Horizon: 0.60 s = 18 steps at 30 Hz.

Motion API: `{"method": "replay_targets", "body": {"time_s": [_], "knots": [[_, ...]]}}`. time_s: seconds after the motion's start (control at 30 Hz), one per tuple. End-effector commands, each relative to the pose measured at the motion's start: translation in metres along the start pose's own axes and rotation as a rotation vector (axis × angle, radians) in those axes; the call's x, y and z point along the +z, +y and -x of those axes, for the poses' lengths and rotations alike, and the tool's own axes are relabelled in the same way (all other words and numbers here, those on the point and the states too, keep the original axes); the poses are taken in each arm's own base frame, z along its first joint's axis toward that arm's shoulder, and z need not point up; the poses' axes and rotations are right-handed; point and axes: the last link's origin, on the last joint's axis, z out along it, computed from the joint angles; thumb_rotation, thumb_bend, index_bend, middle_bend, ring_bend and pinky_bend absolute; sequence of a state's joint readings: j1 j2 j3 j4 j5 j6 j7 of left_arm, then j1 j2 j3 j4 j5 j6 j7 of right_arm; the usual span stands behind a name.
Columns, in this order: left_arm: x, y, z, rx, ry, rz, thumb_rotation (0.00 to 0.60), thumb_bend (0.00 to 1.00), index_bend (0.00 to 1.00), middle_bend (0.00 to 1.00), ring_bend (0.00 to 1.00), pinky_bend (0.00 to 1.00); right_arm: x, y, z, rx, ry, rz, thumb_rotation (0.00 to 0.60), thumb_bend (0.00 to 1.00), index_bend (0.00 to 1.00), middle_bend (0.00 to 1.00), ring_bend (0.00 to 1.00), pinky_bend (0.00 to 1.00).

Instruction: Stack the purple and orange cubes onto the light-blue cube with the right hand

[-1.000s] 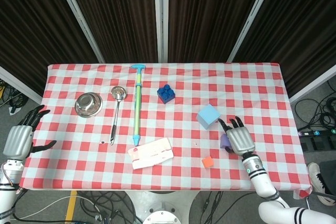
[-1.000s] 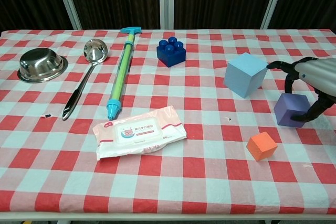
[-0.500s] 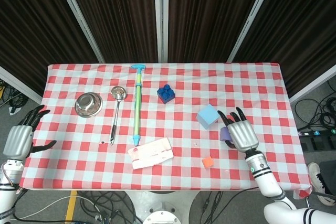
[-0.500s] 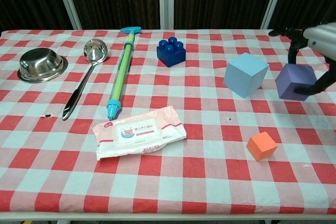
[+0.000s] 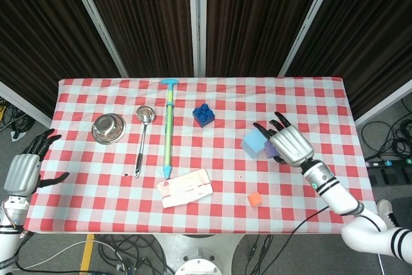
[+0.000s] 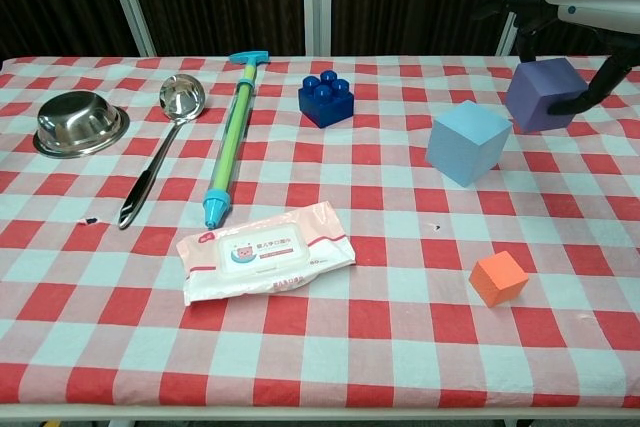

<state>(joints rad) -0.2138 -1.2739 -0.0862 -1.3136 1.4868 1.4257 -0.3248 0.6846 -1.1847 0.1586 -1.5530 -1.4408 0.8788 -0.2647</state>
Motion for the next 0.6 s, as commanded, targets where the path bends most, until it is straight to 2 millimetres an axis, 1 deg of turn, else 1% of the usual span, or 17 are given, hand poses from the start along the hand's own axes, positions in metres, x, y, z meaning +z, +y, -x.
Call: {"method": "replay_targets", "body": {"time_s": [0.03, 0.23, 0.6], "knots": [[0.000, 0.000, 0.000, 0.000, 0.000, 0.000, 0.600, 0.06, 0.22, 0.20, 0.14, 0.31, 0.015, 0.008, -0.006, -0.032, -0.010, -0.029, 0.600, 0.13, 0.00, 0.50, 0.17, 0.03], [0.000, 0.000, 0.000, 0.000, 0.000, 0.000, 0.600, 0.06, 0.22, 0.20, 0.14, 0.31, 0.034, 0.013, -0.004, -0.042, -0.035, -0.068, 0.600, 0.13, 0.02, 0.50, 0.17, 0.07], [0.000, 0.000, 0.000, 0.000, 0.000, 0.000, 0.600, 0.06, 0.22, 0.20, 0.14, 0.31, 0.058, 0.004, -0.002, -0.059, -0.042, -0.164, 0.600, 0.13, 0.02, 0.48, 0.17, 0.11]]}}
